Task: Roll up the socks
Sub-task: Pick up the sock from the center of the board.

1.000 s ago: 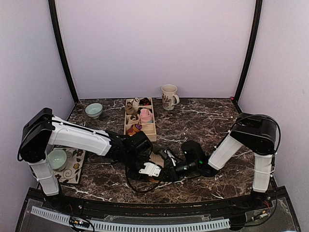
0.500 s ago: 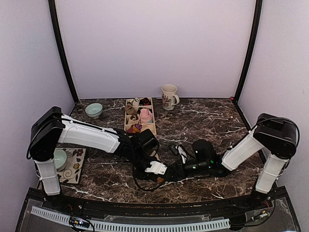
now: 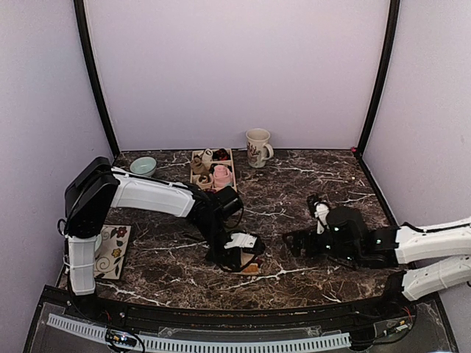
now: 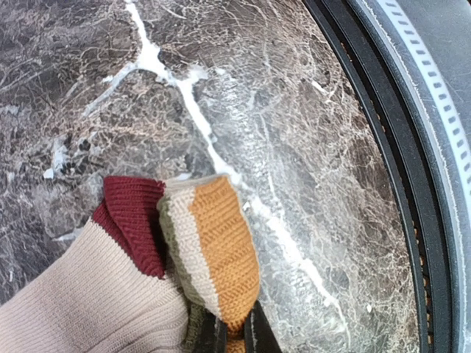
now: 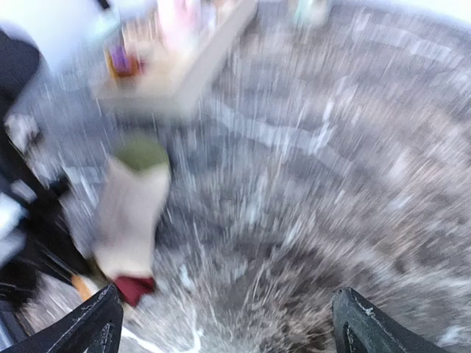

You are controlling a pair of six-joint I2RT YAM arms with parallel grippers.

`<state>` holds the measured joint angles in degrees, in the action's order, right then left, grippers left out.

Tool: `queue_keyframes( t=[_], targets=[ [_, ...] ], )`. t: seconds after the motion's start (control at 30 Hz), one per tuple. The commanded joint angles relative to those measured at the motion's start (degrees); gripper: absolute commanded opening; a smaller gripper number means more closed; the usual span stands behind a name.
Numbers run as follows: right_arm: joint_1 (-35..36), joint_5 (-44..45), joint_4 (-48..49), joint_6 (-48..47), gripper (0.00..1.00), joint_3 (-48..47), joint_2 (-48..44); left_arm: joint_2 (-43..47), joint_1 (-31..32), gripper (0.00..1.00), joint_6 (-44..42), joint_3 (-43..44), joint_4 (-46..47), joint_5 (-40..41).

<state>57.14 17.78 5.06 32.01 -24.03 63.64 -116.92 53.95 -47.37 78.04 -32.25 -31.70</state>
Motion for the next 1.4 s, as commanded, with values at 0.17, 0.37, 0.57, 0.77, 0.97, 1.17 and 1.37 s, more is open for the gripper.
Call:
queue_keyframes(
  t=[0.17,0.37,0.57,0.77,0.97,1.17,1.37],
  targets=[
    [1.1,3.51,14.09,-13.93,0.99,12.07,-33.34,-9.22,-2.61,0.0,-1.52,5.36,-15.85,0.32],
    [10.85,-4.96,2.22,-26.79,0.99,3.97,-17.96,-12.73,-2.78,0.0,-0.8,8.29,-18.02,-2.14],
    [20.11,-3.3,0.69,-37.84,0.89,-4.3,0.62,-14.83,-2.98,0.0,-1.14,10.17,-20.12,-3.38],
    [20.9,-1.5,4.68,-47.06,0.77,-10.84,14.78,-16.35,-3.15,0.0,-1.43,11.79,-21.63,-3.34],
    [20.92,-6.15,9.82,-52.44,0.71,-14.04,22.78,-17.33,-3.16,0.0,-1.1,12.09,-22.1,-2.44],
    [20.63,-6.68,13.09,-55.09,0.61,-14.59,29.34,-17.61,-3.24,0.0,-1.53,12.18,-22.46,-1.13],
    [18.78,-7.22,16.83,-54.32,0.58,-13.28,31.84,-17.72,-3.24,0.0,-1.75,12.73,-22.53,-0.23]
  ],
)
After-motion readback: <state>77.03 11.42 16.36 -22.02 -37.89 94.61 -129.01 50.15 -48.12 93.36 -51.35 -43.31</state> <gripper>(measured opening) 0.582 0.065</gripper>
